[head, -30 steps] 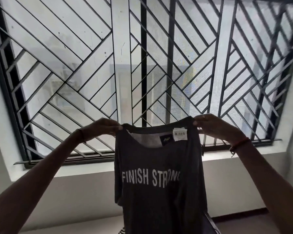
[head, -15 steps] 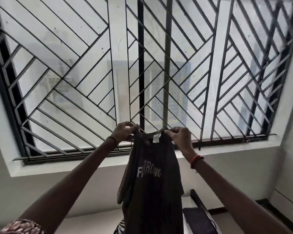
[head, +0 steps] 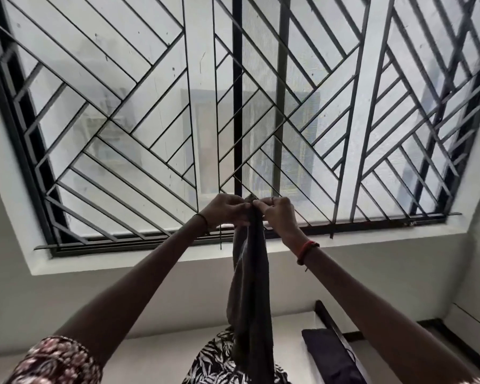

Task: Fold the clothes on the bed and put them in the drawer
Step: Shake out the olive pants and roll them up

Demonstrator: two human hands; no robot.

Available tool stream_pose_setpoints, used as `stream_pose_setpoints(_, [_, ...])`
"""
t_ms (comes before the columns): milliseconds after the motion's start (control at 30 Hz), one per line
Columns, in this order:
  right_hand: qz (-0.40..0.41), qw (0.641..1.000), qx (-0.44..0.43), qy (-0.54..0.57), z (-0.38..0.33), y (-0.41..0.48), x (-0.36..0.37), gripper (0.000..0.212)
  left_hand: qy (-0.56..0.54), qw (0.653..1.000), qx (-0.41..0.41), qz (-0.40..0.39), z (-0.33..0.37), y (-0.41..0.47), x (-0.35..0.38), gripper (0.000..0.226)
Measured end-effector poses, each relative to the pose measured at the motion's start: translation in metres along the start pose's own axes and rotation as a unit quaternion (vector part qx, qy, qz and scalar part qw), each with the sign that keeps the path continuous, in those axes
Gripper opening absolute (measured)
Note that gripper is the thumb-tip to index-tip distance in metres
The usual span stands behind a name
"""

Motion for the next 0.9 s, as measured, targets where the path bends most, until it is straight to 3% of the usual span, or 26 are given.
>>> stream_pose_setpoints(100, [-0.041, 0.995, 0.032, 0.091, 0.001, -0.003, -0.001, 0.019, -0.02, 1.0, 0.015, 0.001, 0.001, -0.004, -0.001, 0.003])
stream_pose_setpoints(200, [-0.091, 0.976, 0.048, 0.191, -0.003, -0.008, -0.002, 0.01, 0.012, 0.999, 0.033, 0.026, 0.002, -0.003, -0.003, 0.004])
stream_pose_setpoints(333, [-0.108, 0.952, 0.049, 0.282, -0.012, -0.008, -0.011, 0.01, 0.13, 0.978, 0.119, 0.114, 0.007, 0.006, -0.007, 0.029])
stream_pose_setpoints(400, [-0.12, 0.945, 0.043, 0.301, -0.017, -0.008, -0.015, 0.011, 0.147, 0.975, 0.133, 0.095, 0.011, 0.01, -0.007, 0.038])
stream_pose_setpoints(467, [-0.129, 0.94, 0.037, 0.312, -0.021, -0.009, -0.019, 0.014, 0.147, 0.981, 0.12, 0.043, 0.014, 0.012, -0.003, 0.026])
stream_pose_setpoints(533, [-0.131, 0.943, 0.03, 0.304, -0.022, -0.011, -0.024, 0.015, 0.141, 0.985, 0.102, 0.022, 0.016, 0.015, 0.0, 0.008])
stream_pose_setpoints(633, [-0.12, 0.97, -0.005, 0.212, -0.016, -0.017, -0.026, 0.022, 0.161, 0.981, 0.106, 0.028, 0.025, 0.019, 0.005, 0.023])
stream_pose_setpoints(733, [-0.105, 0.988, -0.043, 0.102, 0.003, -0.025, -0.017, 0.055, 0.162, 0.98, 0.11, 0.027, 0.031, 0.021, 0.004, 0.022])
stream_pose_setpoints(833, [-0.103, 0.991, -0.071, 0.044, 0.026, -0.039, -0.006, 0.082, 0.194, 0.97, 0.143, 0.033, 0.036, 0.02, 0.005, 0.047])
stream_pose_setpoints(900, [-0.088, 0.994, -0.072, 0.011, 0.043, -0.049, -0.004, 0.084, 0.199, 0.967, 0.154, 0.047, 0.038, 0.021, 0.003, 0.024])
Point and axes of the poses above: each hand's wrist, its own y-axis towards the middle knuckle, its own x-axis out of the palm, z = x × y, the point moved 3 cm from there along y, towards the middle knuckle, and after that the axes turned 4 degrees about -z, right-handed, at the moved point
